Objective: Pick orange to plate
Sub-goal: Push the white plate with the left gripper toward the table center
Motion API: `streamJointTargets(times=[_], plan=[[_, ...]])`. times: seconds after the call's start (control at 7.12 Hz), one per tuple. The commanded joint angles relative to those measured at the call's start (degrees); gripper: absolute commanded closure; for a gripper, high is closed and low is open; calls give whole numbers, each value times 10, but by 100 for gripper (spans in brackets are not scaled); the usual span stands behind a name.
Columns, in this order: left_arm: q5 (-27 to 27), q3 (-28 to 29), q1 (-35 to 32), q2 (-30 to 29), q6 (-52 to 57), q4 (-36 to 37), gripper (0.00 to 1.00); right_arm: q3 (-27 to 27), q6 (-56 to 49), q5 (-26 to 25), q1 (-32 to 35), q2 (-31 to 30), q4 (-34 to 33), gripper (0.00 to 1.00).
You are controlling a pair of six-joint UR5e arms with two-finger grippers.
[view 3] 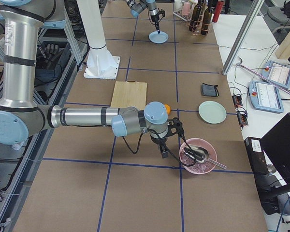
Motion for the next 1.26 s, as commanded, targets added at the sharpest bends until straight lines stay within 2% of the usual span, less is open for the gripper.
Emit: streamJointTargets(times=[0.0,0.14,0.28,0.56,0.7,0.84,1.12], plan=[[-7,-29,-1,-9,3,6,100,0,0,0,0,0,0,0],[-19,-45,-1,-32,3,9,100,0,0,0,0,0,0,0],[-19,-45,-1,-83,-2,35,100,0,0,0,0,0,-1,0],[-16,-33,10,-247,-39,179,100,0,1,1,0,0,0,0],[-12,-31,47,-311,-54,257,100,-1,0,1,0,-1,-1,0],[-5,-13,70,-348,-66,267,100,-1,1,1,0,-1,-1,0],[53,55,125,-402,-91,262,100,-2,1,1,1,-1,-1,0]])
